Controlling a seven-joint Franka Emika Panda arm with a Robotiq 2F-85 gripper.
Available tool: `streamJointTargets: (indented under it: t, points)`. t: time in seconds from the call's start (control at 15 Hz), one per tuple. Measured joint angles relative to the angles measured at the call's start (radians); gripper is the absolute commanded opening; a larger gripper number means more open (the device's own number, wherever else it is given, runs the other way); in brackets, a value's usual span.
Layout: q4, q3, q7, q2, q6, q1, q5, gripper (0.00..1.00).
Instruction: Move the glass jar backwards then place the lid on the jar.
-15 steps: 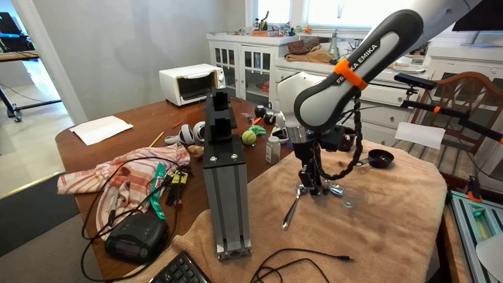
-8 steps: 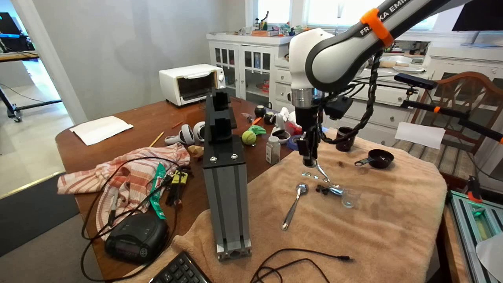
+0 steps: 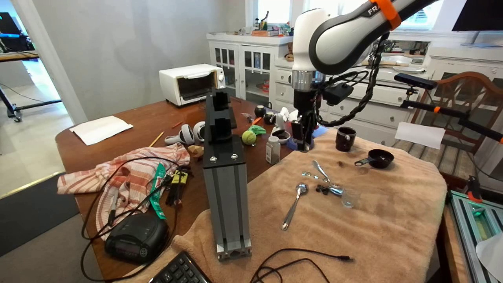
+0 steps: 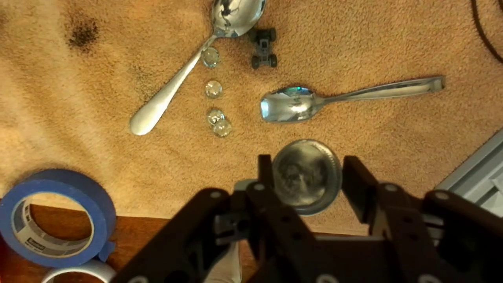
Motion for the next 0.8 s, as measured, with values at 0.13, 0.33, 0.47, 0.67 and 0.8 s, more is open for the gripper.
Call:
streamJointTargets:
  t: [0.13,0.33,0.47,0.67,0.8]
  points:
    - [-0.003,-0.002,-0.005,-0.004,0.000,-0.002,0.000,0.48]
    - [-0.020,-0.006,-0.009,-0.012,0.000,-0.004,0.000,0.48]
    - [-0.025,-0.006,-0.010,-0.016,0.000,-0.004,0.000,0.23]
    - [0.012,-0.006,-0.031,0.002,-0.002,-0.004,-0.008,0.23]
    - [0.090,-0.007,-0.073,0.045,-0.035,-0.004,-0.028,0.23]
